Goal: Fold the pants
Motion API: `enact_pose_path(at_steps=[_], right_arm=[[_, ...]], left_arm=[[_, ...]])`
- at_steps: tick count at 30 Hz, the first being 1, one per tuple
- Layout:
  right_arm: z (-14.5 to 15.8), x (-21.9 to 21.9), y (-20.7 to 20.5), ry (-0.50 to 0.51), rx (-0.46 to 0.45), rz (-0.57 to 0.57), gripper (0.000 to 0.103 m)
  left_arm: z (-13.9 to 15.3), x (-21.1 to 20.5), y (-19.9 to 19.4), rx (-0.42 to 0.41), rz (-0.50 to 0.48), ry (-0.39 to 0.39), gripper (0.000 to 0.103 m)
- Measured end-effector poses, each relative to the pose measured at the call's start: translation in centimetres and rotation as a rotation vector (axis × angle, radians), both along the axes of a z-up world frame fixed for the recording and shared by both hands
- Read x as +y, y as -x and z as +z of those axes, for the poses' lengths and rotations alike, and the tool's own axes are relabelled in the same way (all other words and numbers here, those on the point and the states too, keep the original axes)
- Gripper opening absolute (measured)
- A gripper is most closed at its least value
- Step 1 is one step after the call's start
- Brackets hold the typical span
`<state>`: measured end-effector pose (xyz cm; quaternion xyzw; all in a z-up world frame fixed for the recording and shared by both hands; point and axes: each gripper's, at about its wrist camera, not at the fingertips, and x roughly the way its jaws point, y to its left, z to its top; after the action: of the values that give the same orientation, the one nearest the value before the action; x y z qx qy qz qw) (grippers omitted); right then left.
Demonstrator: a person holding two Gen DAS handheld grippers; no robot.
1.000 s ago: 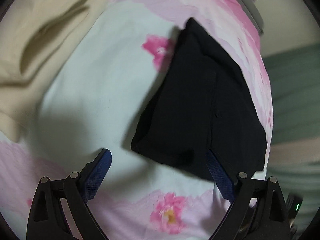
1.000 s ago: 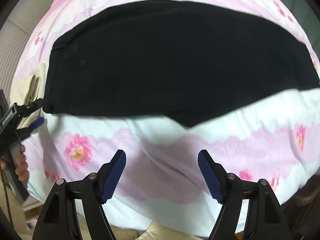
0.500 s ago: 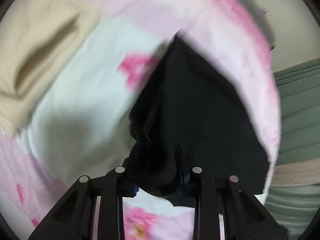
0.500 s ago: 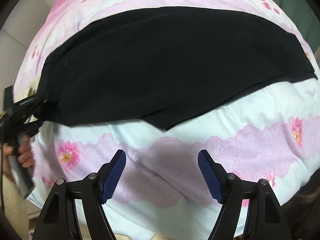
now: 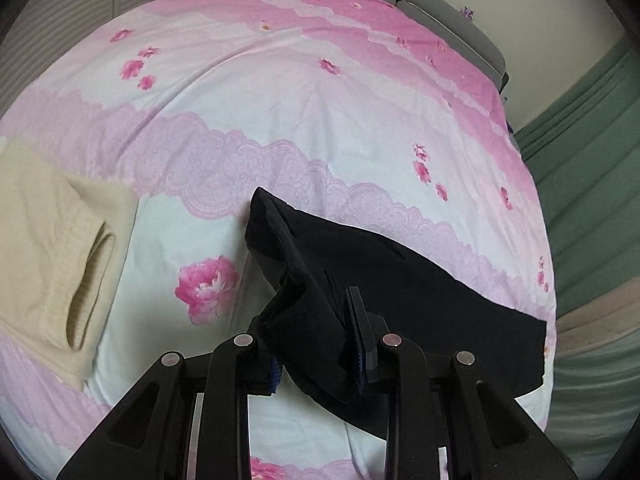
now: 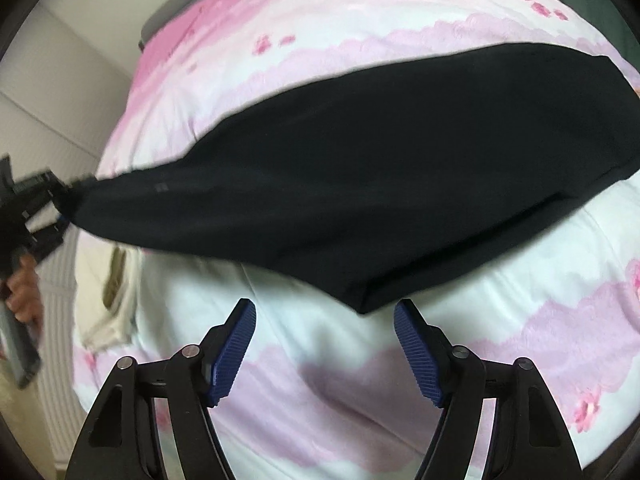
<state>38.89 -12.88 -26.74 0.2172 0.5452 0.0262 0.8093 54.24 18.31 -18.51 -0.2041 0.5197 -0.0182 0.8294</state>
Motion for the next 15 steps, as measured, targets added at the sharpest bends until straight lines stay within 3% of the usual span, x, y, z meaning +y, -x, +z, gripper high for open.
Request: enact_pose_path(at_steps=[6,13,14,15], right_arm=[[0.8,-0.5,-0.3,0.001,-0.036,0.003,0.067],[-2.6,-1.9,-2.0,-0.106,0.028,-0.023,0.065],[-2.8,-1.9,-2.2,-0.13,0.025,-0.019,0.05],[-3.0,-1.6,-2.4,-0.136,0.022,0.002,0.026]], left_arm=[[-0.6,-0.6,0.4,0.015,0.003,-0.016,0.027],[-1.7,0.2,1.6,0.035,0.014,-0.023,0.027],[-2.2,0.5,1.8,0.045,0.017,-0.028,0.027],[-2.8,0.9,2.2,0.058,0.022,-0.036,0.027]])
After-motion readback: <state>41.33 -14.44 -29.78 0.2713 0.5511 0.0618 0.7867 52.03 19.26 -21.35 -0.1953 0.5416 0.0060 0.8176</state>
